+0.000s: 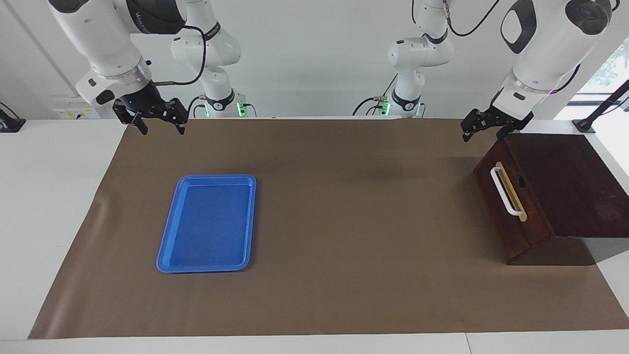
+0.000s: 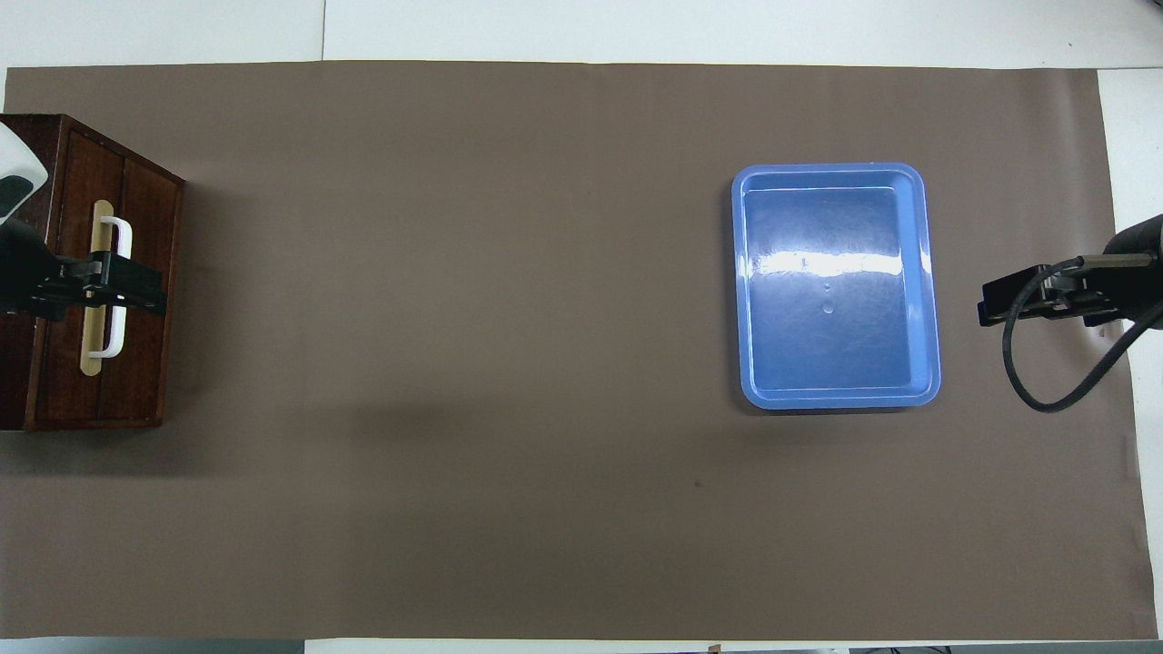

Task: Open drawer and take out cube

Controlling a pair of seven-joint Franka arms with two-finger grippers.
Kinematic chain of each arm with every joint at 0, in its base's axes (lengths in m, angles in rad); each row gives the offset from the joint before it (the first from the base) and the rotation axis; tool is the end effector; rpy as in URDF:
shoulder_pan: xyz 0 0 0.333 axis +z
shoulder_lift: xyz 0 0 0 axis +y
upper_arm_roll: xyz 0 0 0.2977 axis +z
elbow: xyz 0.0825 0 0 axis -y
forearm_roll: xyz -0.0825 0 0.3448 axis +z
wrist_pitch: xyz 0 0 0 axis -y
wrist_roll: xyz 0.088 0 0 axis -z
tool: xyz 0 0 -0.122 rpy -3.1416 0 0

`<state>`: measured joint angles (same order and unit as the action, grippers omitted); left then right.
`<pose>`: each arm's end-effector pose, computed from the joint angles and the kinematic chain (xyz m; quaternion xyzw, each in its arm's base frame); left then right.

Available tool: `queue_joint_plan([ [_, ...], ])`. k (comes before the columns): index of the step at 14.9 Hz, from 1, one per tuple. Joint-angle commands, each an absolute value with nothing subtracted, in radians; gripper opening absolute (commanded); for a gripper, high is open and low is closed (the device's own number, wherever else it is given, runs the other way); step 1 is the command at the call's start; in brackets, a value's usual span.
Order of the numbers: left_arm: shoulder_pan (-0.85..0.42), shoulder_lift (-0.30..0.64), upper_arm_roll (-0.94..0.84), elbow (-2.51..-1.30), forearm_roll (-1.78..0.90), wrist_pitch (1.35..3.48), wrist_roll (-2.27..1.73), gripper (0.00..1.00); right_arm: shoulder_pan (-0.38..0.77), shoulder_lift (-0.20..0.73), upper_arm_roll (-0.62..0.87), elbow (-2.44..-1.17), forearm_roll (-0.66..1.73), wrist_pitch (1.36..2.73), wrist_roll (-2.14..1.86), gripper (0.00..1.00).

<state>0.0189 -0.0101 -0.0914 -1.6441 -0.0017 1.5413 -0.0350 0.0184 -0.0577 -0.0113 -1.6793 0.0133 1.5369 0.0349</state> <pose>0.5038 -0.0370 0.5624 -0.9988 0.0187 0.0463 0.0021 0.4911 0.0050 0.5708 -0.9990 0.0139 0.0425 0.0061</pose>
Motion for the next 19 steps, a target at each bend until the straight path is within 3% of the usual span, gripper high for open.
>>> queue_joint_plan([
  [1, 0.017, -0.021, -0.092, -1.652, -0.009, 1.555, -0.018, 1.00, 0.003, -0.069, -0.003, -1.694, 0.000, 1.534, 0.021, 1.00],
  [11, 0.028, -0.029, -0.092, -1.667, -0.008, 1.566, 0.008, 1.00, 0.003, -0.069, -0.002, -1.694, 0.000, 1.534, 0.021, 1.00],
  [15, 0.015, -0.054, -0.094, -1.778, 0.093, 1.759, 0.006, 1.00, 0.003, -0.069, -0.003, -1.694, 0.000, 1.534, 0.021, 1.00],
  [19, 0.000, -0.009, -0.095, -1.841, 0.268, 1.902, 0.000, 1.00, 0.005, -0.069, -0.002, -1.693, 0.000, 1.534, 0.021, 1.00],
])
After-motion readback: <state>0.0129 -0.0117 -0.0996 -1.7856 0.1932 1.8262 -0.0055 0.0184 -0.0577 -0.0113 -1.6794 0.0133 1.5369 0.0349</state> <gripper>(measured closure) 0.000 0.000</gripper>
